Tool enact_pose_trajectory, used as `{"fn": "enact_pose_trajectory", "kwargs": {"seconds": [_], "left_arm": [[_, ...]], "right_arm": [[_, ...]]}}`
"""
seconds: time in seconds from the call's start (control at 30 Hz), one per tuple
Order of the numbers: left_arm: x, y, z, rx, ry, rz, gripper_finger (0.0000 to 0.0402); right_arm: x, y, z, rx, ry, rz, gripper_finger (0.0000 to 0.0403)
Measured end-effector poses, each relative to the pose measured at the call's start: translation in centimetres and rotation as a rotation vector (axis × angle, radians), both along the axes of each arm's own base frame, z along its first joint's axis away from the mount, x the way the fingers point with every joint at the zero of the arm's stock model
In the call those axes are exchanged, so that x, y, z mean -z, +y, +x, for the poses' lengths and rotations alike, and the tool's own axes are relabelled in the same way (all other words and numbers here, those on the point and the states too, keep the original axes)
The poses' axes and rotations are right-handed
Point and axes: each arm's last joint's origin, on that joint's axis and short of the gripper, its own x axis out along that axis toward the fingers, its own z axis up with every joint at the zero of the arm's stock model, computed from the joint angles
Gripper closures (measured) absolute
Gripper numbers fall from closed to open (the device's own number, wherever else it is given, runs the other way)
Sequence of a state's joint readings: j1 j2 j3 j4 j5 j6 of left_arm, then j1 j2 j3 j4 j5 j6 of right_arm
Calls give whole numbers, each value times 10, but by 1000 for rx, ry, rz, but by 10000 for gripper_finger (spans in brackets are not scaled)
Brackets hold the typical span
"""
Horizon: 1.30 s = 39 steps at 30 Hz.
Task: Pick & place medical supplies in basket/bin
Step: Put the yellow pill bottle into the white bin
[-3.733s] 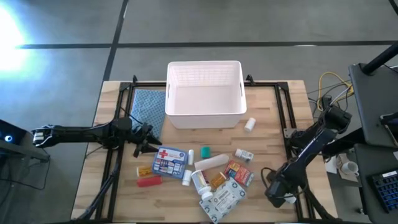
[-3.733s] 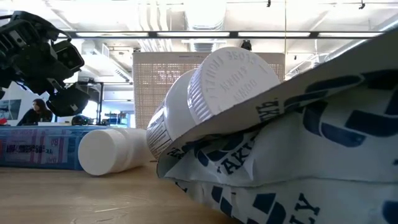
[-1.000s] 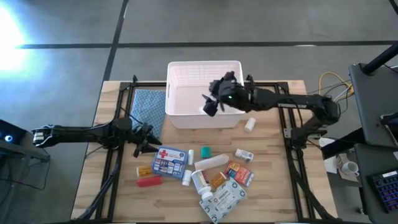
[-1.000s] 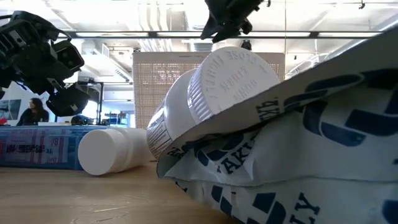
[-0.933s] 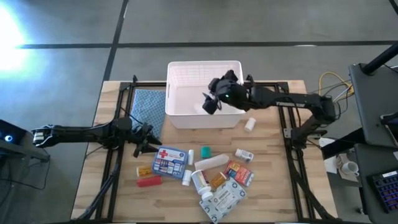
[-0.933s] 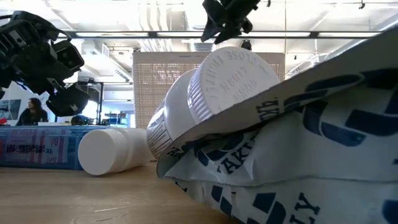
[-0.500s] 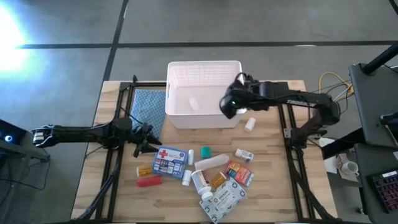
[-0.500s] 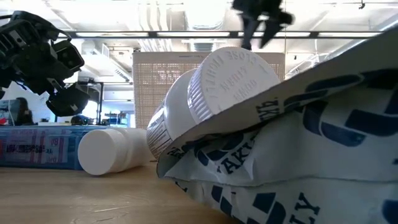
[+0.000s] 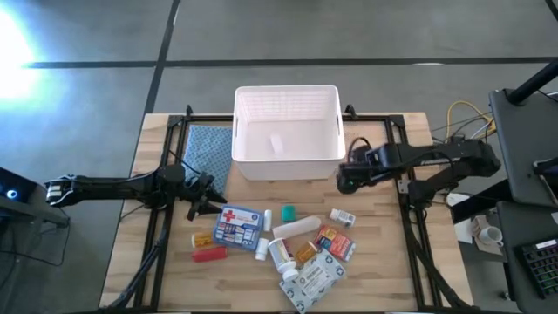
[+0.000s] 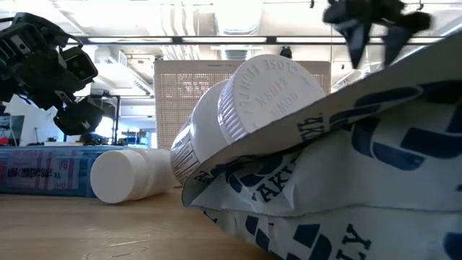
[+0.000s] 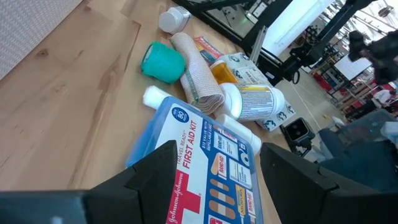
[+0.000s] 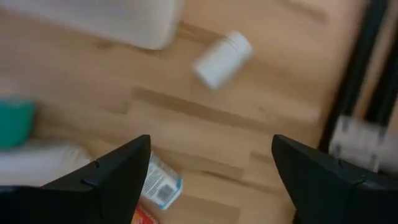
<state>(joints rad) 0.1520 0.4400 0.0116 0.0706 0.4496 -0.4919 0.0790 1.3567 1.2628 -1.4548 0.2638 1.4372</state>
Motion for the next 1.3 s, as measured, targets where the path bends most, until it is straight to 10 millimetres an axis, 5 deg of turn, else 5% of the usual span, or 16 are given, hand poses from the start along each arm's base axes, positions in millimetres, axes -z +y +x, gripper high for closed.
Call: {"fn": "enact_pose_trajectory", "kwargs": {"seconds": [0.13,0.43,0.6,0.83,1.3], "left_arm": [[0,0,0,0,0,0,190],[0,0,0,0,0,0,190],[0,0,0,0,0,0,190],[0,0,0,0,0,0,190],[0,0,0,1,0,0,190]], "right_arm": [[35,0,-10,239,-51,8,78],[112,-14,-23,456,-128,-39,78],[138,-16,-32,565,-208,-67,78],[152,-19,-39,674,-322,-135,78],[139,-20,-36,620,-410,-152,78]]}}
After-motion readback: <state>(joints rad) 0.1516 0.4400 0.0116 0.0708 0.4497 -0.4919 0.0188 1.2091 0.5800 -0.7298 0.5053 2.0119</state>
